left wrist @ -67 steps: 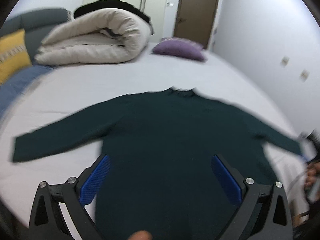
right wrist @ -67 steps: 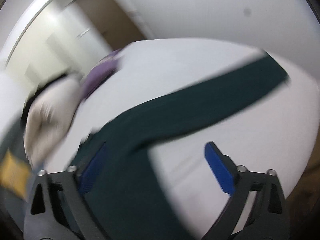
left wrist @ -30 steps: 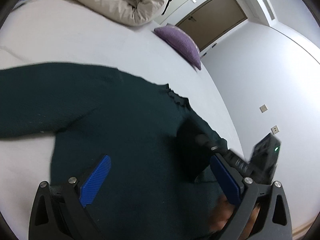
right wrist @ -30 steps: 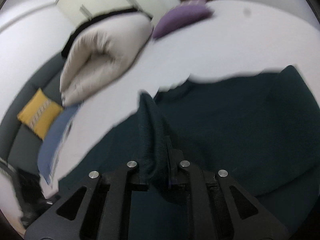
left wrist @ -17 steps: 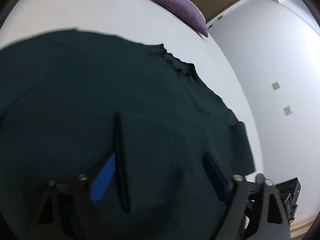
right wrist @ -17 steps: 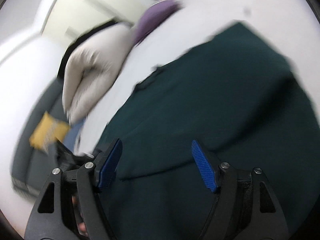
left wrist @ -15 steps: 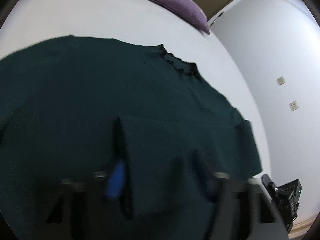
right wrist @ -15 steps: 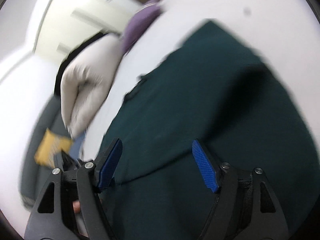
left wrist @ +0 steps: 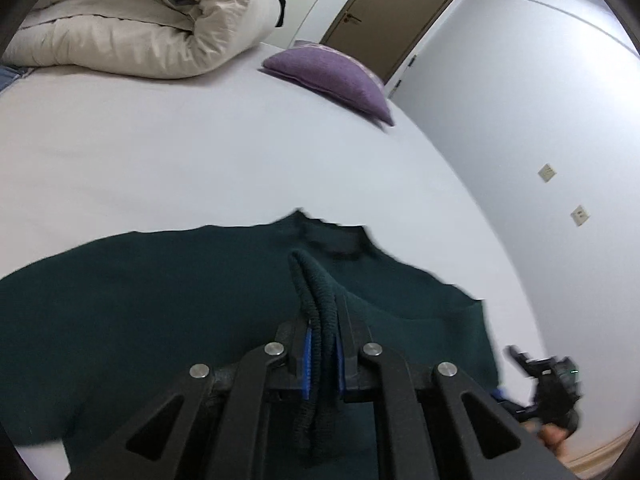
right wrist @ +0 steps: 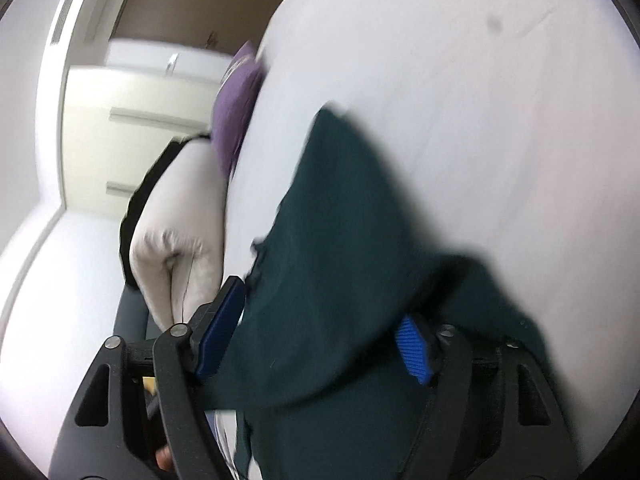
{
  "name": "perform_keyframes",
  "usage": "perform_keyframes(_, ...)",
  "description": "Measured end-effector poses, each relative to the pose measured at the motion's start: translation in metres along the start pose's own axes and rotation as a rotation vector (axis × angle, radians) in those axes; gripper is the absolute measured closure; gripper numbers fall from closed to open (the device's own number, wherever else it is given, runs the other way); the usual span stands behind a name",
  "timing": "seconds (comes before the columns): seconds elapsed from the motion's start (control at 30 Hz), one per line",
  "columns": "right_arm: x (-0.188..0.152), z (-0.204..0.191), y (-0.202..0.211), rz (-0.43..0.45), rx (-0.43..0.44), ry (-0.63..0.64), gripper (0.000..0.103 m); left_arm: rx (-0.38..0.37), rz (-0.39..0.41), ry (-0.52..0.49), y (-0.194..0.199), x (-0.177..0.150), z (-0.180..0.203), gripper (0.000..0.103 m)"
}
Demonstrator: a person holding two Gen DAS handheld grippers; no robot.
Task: Fold small clothes
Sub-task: 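Grasp the other sleeve with the left gripper and lift it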
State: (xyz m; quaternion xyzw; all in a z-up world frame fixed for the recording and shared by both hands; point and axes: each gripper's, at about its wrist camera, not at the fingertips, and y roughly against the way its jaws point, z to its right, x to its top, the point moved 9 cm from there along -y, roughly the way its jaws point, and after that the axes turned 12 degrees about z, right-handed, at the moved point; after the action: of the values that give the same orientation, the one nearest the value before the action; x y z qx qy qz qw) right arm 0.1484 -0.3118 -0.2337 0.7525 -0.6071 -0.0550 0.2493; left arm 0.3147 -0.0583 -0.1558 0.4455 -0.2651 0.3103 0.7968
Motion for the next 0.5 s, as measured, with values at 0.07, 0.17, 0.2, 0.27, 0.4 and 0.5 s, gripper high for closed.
perform_keyframes(0.07,0.019,0.012,0.004,0.031,0.026,-0.068,0.062,0.024,-0.037,0.042,-0.017,-0.017,-0.021,0.093)
perform_keyframes(0.17,0.032,0.031,0.01,0.057,0.079,-0.092,0.082,0.043,-0.08,0.085,-0.03,-0.046,-0.042,0.093)
perform_keyframes(0.2,0.03,0.034,0.01,0.053,0.089,-0.088,0.086,0.036,-0.065,0.084,-0.027,-0.051,-0.043,0.092)
perform_keyframes(0.27,0.027,0.036,0.014,0.034,0.076,-0.043,0.082,0.034,-0.05,0.074,-0.024,-0.053,-0.044,0.091)
perform_keyframes(0.4,0.031,0.025,0.04,0.004,0.017,0.044,0.072,0.029,-0.049,0.061,-0.026,-0.048,-0.042,0.091)
perform_keyframes(0.5,0.044,-0.004,0.056,0.055,-0.039,0.236,0.072,0.042,-0.043,0.019,-0.029,-0.047,-0.037,0.091)
